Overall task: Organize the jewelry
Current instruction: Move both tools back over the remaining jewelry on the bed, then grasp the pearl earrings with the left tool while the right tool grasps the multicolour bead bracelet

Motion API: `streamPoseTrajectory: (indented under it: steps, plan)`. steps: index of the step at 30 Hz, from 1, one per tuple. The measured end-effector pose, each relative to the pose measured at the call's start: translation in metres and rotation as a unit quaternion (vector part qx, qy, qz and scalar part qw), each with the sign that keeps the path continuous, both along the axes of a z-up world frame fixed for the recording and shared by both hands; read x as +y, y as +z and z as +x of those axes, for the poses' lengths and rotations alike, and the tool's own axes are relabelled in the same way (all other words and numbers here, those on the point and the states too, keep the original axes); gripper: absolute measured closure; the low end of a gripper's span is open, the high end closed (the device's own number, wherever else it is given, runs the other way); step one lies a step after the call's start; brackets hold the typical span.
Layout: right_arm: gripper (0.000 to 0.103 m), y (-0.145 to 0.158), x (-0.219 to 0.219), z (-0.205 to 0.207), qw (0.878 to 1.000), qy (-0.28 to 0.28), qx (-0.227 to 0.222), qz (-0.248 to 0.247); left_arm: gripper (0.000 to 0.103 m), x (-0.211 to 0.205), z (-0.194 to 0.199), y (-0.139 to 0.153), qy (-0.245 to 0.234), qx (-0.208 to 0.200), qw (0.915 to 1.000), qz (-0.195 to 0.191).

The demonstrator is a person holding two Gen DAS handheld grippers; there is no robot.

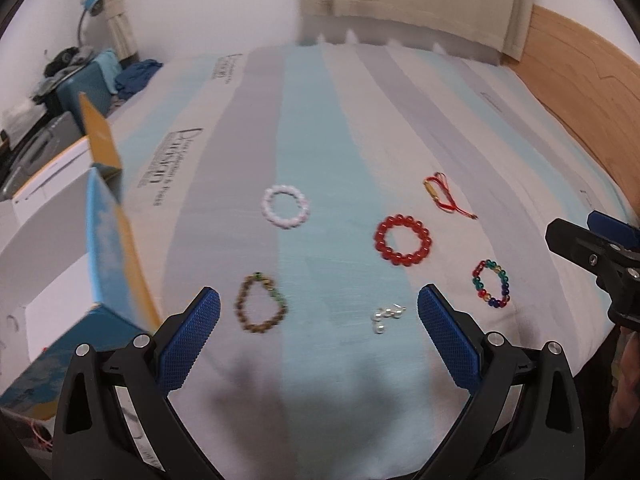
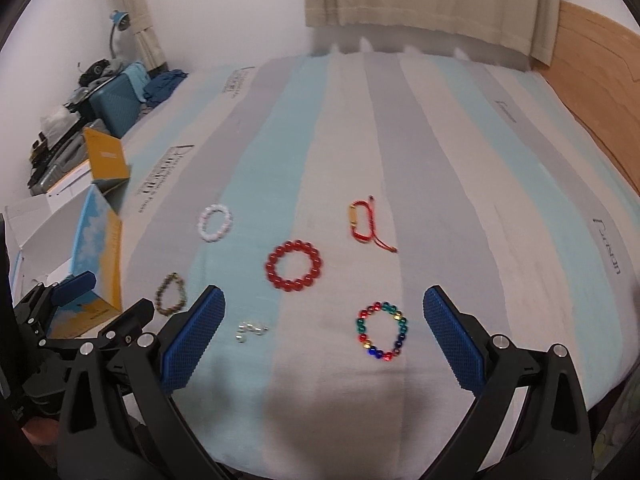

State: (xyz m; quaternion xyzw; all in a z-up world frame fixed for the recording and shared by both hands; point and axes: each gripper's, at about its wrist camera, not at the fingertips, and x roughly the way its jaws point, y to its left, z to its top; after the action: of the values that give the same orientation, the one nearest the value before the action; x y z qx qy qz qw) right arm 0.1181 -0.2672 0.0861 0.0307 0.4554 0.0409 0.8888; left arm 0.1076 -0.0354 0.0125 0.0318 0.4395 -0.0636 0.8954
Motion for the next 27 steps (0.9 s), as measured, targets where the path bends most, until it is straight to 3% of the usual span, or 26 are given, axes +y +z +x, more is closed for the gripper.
streamPoseTrajectory:
  steps: [16,20,27]
  plan:
    - [0.008,-0.061,-0.034,0.018,0.999,-0.025,0.042,-0.023,0.006,-0.035,0.025,-0.064,-0.023,0.038,0.999,-0.007]
    - [0.012,-0.082,-0.044,0.023,0.997,-0.03,0.061,-0.021,0.006,-0.049,0.029,-0.079,-0.044,0.036,0.9983,-0.014]
    - [0.018,-0.117,-0.055,0.032,0.995,-0.035,0.092,-0.021,0.007,-0.067,0.037,-0.11,-0.061,0.047,0.9969,0.011]
